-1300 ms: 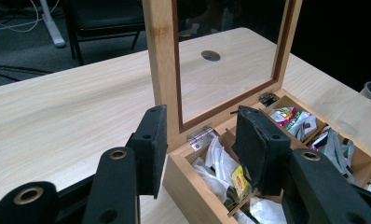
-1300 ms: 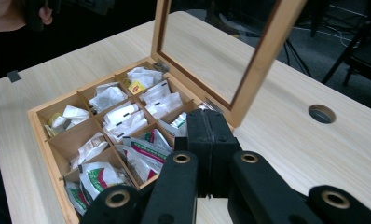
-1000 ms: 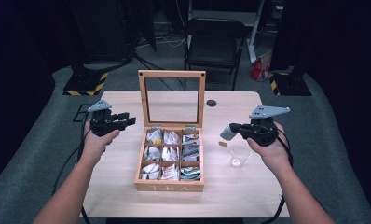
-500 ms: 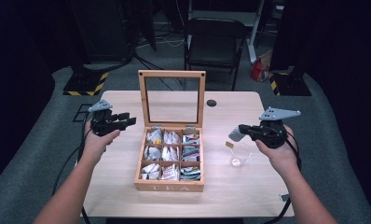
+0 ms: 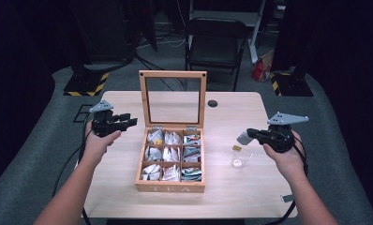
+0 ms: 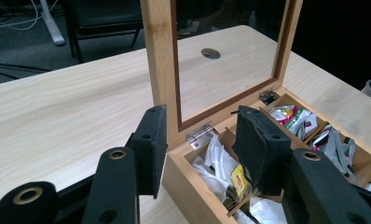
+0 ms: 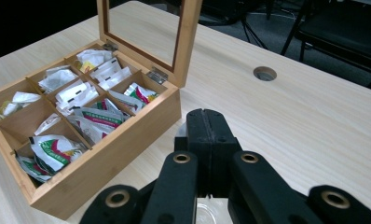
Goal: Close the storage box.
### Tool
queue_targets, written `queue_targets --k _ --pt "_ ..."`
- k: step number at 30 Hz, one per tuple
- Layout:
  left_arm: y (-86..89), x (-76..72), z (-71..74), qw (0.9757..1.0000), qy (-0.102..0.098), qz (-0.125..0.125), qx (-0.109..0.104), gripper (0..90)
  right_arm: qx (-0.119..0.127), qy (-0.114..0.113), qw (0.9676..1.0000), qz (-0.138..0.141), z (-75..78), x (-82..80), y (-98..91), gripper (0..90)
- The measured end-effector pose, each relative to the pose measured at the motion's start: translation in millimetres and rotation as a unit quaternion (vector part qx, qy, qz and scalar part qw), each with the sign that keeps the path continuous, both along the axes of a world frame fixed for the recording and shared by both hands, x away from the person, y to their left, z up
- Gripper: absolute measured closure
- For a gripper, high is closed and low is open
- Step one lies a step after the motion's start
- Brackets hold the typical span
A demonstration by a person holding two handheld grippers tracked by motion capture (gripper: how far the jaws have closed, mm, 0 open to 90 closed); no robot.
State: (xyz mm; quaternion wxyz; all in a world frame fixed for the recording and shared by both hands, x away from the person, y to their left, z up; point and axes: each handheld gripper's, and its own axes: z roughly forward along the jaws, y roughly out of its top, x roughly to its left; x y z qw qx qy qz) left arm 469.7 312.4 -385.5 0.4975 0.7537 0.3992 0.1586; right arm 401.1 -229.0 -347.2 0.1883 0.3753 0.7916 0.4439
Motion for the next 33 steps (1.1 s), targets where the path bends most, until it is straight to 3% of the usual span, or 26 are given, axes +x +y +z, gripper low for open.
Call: queue_targets --k 9,19,33 --pt "-0.7 0.0 -0.7 1.0 0.0 0.001 -0.001 53.6 -0.004 0.011 0.9998 -0.017 -15.8 0.0 -9.0 90.0" --pt "-0.8 -0.6 -0.8 1.0 0.001 0.0 0.002 53.5 -0.027 0.02 0.9992 -0.02 -37.7 -0.3 -4.1 90.0" --pt "1.3 -2.6 -3.2 1.0 0.003 0.001 -0.003 53.4 -0.027 0.038 0.9985 -0.03 -64.2 1.5 -1.2 90.0"
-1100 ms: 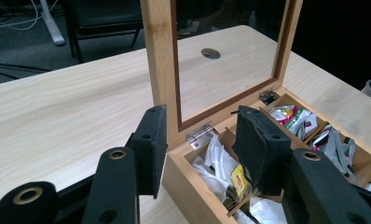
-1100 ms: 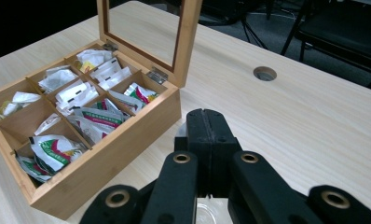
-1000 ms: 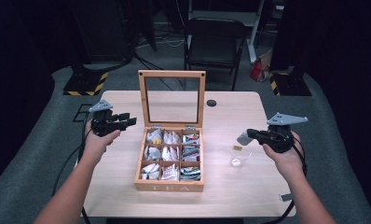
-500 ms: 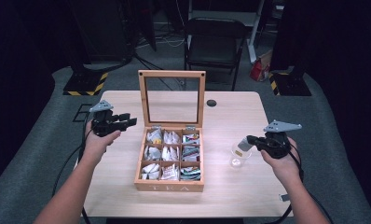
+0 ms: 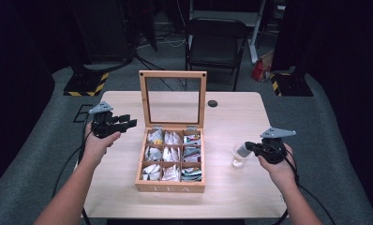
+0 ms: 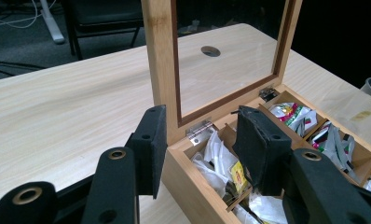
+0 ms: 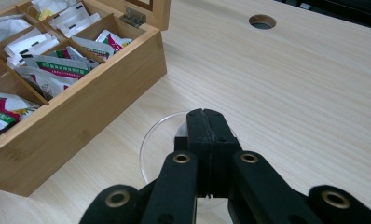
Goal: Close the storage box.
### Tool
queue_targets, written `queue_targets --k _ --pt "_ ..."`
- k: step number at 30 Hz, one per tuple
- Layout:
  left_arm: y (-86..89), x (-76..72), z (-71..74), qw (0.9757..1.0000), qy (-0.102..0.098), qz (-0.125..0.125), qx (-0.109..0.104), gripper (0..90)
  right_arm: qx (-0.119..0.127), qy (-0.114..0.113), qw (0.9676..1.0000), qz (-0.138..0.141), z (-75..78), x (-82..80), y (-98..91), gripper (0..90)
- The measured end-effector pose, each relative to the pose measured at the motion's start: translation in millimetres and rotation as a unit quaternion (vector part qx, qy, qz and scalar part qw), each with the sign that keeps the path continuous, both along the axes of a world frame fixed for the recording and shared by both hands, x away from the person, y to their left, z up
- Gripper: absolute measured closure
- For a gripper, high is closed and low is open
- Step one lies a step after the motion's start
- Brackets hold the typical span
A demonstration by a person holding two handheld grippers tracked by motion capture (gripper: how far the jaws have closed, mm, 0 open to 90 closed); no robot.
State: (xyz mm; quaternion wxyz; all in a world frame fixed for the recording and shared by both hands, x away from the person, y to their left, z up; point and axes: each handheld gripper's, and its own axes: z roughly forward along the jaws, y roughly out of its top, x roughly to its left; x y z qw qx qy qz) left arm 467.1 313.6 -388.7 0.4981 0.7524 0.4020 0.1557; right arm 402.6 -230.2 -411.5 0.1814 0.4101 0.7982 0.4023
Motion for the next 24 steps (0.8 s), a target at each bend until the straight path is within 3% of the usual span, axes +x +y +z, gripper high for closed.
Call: queue_targets --k 13,24 --pt "2.2 -0.3 -2.0 1.0 0.002 0.002 0.0 53.3 -0.011 0.017 0.9998 0.002 -17.6 2.0 5.0 90.0" --pt "4.9 -0.3 -2.9 1.0 0.002 0.004 0.0 53.0 -0.007 0.013 0.9999 -0.007 -12.1 1.7 2.3 83.1"
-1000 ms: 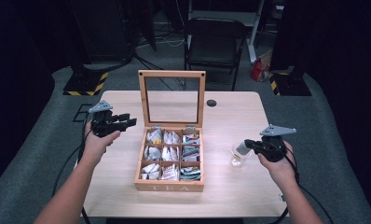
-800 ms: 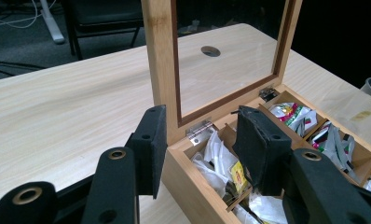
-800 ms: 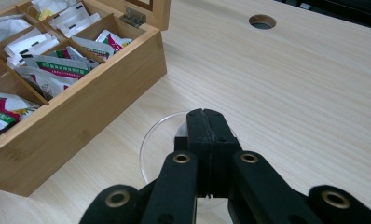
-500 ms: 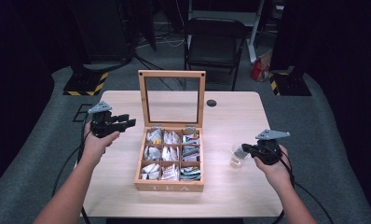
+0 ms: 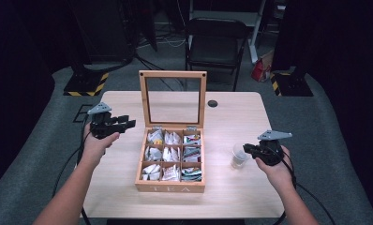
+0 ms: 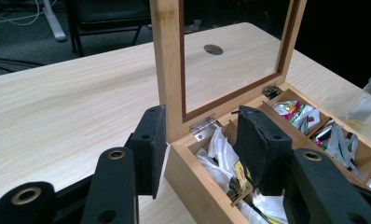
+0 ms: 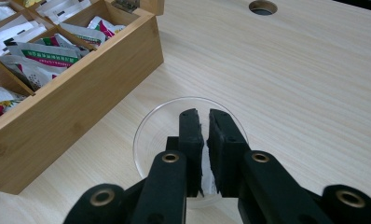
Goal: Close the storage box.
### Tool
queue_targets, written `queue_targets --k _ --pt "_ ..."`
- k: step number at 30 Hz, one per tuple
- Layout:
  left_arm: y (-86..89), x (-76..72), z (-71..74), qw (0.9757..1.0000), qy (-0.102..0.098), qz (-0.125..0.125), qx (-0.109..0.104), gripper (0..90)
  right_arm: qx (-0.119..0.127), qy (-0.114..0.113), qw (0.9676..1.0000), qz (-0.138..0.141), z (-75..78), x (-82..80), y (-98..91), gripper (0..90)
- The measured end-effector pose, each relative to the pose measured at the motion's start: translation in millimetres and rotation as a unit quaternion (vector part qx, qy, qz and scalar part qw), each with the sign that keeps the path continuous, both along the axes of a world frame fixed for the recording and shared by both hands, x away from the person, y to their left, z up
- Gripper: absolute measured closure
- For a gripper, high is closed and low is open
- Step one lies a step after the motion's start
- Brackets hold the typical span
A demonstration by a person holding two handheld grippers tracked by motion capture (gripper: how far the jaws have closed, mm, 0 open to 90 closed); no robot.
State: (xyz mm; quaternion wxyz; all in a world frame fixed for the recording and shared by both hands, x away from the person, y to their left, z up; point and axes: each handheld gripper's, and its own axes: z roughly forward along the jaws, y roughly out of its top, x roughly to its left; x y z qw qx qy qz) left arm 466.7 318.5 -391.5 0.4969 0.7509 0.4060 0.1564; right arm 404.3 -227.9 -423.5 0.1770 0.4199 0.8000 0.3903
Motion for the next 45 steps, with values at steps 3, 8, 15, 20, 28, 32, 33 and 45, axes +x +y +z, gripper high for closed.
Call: queue_targets --k 3,8,15,20,28,32,33,45 --pt "0.1 0.1 0.1 1.0 0.0 0.0 0.0 53.0 0.001 -0.005 1.0 -0.001 2.6 -0.7 1.1 81.7" --pt "-0.7 0.1 -0.1 1.0 0.001 0.0 -0.002 52.8 0.002 -0.011 0.9999 0.007 8.7 -0.5 6.3 78.7" --pt "-1.3 0.5 -0.4 1.0 0.002 -0.001 -0.002 52.6 0.01 -0.019 0.9996 0.019 19.0 2.5 17.5 70.1" --pt "-1.2 1.6 -0.7 1.0 0.001 -0.002 0.0 52.5 0.011 -0.025 0.9993 0.026 26.5 6.7 27.1 66.8" --pt "-1.3 1.3 2.2 1.0 0.0 -0.002 -0.001 52.1 0.019 -0.031 0.9986 0.038 38.1 15.7 43.6 64.9" --pt "-0.8 1.1 3.7 1.0 0.0 -0.003 0.001 52.2 0.019 -0.033 0.9982 0.046 45.2 20.3 52.4 64.9" --pt "-0.7 1.0 4.2 1.0 0.001 -0.004 0.001 52.1 0.019 -0.033 0.9981 0.048 47.0 21.3 54.5 64.8" --pt "-0.7 1.5 6.7 0.9999 0.002 -0.008 0.006 52.1 0.022 -0.034 0.9976 0.055 56.0 39.9 71.9 62.9"
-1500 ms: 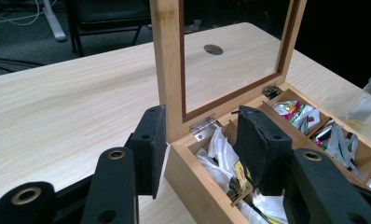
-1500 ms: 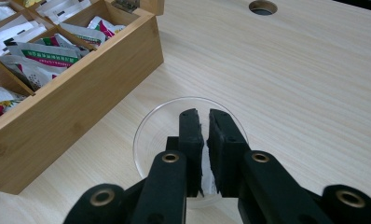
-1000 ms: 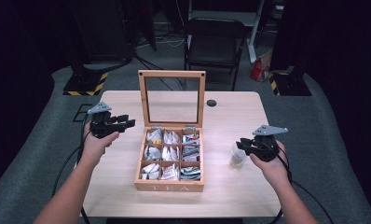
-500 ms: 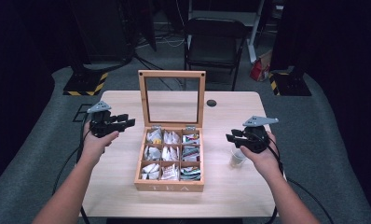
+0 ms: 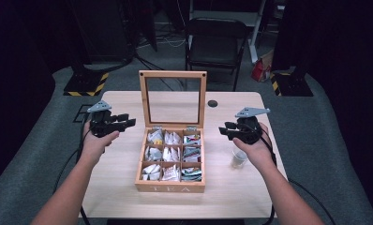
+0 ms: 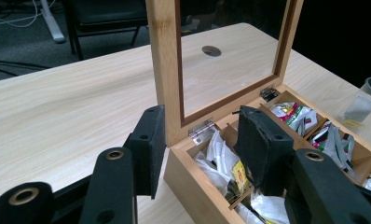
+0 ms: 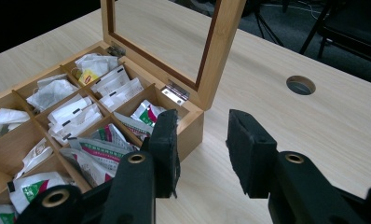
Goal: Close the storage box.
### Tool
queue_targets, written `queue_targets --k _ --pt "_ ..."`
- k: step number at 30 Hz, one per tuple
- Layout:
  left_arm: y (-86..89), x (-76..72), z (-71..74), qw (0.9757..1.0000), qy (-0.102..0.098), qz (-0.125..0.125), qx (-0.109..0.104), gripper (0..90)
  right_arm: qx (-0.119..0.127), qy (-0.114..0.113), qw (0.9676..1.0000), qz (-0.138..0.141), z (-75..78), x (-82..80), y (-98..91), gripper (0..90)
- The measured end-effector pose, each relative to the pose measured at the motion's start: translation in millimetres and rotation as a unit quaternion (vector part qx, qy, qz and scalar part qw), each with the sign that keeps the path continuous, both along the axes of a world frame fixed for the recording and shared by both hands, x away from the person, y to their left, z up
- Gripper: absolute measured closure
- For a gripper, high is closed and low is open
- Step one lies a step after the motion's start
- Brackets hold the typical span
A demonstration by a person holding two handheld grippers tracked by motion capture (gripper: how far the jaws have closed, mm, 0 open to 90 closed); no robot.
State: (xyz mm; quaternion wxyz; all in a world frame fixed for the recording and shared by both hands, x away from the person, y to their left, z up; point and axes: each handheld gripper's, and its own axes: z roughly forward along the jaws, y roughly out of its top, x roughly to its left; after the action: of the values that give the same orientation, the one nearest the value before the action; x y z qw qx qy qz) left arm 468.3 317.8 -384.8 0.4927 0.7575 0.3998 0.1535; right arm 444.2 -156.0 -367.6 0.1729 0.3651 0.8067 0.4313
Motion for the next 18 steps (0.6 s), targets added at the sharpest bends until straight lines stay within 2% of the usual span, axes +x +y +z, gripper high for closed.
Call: queue_targets --k 18 --pt "1.8 0.3 -0.6 1.0 0.001 0.002 -0.004 52.1 -0.008 0.0 1.0 0.0 3.2 35.8 24.8 60.7"
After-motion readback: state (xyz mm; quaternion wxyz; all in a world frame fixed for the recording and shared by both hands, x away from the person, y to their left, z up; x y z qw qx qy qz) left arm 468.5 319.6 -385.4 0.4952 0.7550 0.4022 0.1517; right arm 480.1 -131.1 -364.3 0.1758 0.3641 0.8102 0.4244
